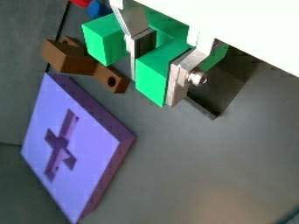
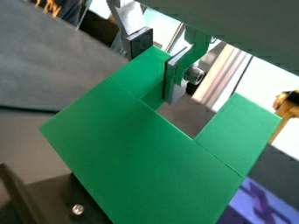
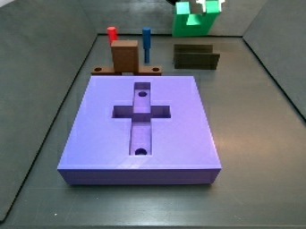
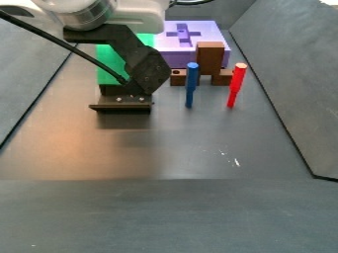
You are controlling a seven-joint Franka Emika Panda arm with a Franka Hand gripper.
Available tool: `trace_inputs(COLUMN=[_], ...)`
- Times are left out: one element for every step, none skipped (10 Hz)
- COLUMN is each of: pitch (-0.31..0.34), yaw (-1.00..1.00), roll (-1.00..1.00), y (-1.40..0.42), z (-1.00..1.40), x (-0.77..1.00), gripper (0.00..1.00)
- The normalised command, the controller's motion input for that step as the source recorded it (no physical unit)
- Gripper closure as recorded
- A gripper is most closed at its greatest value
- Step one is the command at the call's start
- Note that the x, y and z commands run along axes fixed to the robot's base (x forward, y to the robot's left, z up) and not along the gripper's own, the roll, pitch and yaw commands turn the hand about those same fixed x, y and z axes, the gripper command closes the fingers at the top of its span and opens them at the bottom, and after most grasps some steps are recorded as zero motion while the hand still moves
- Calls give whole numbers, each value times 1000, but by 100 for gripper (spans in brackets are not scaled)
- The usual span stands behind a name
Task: Pick up the green object. Move up. Place the green object on the fixture. Regrasp the green object. Move to above the board. Insert the green object.
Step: Place the green object on the fixture.
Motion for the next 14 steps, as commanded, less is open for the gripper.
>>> trace_inputs(pitch=[280, 249, 129, 134, 83, 66, 69, 91, 111, 0, -146, -51, 0, 9], yaw=[-163, -249, -349, -346, -329, -303, -223, -91, 0, 169, 391, 220, 120, 0], roll=[289, 269, 94, 89, 71, 0, -29, -14, 266, 369, 289, 254, 229, 211], y=[-211, -191, -211, -166, -137, -109, -51, 0, 0, 0, 0, 0, 0, 74], z=[-331, -246, -226, -249, -303, -300, -254, -220, -214, -257, -246, -160, -234, -171], x=[731, 660, 509, 634, 697, 754, 863, 929, 709, 337, 17, 43, 0, -166], gripper=[100, 100, 100, 100, 100, 100, 100, 100, 100, 100, 100, 100, 100, 100])
